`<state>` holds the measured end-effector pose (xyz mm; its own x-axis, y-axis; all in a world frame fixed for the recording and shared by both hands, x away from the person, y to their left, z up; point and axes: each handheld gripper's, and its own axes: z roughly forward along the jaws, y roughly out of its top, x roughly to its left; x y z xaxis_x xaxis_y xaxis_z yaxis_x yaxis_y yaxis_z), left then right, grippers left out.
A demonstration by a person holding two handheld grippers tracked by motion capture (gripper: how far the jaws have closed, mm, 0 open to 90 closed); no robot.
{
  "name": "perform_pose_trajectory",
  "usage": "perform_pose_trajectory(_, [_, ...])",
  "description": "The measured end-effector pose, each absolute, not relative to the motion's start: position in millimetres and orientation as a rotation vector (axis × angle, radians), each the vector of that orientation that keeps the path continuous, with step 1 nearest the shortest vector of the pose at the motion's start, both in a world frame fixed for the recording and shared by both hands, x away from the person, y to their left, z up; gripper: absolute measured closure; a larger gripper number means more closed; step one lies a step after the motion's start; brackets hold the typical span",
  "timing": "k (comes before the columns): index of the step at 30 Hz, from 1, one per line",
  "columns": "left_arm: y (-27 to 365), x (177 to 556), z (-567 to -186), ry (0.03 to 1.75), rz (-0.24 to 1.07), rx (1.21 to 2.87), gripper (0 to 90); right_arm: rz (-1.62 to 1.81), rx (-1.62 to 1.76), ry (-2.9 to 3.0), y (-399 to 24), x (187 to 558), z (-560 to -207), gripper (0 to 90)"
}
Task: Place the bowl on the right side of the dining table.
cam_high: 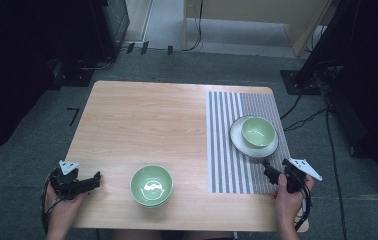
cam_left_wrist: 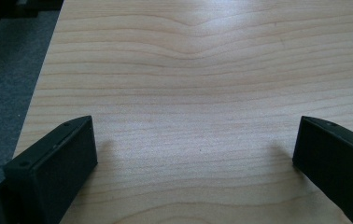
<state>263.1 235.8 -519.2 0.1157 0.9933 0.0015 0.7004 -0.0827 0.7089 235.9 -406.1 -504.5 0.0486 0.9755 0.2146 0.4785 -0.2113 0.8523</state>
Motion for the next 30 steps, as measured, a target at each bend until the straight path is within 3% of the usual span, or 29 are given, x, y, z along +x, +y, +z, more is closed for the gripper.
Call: perform_pose_trajectory(30, [236,263,-519,1.641,0.684,1.844,0.0,1.041,1.781,1.479,-416,215,-513,20.5])
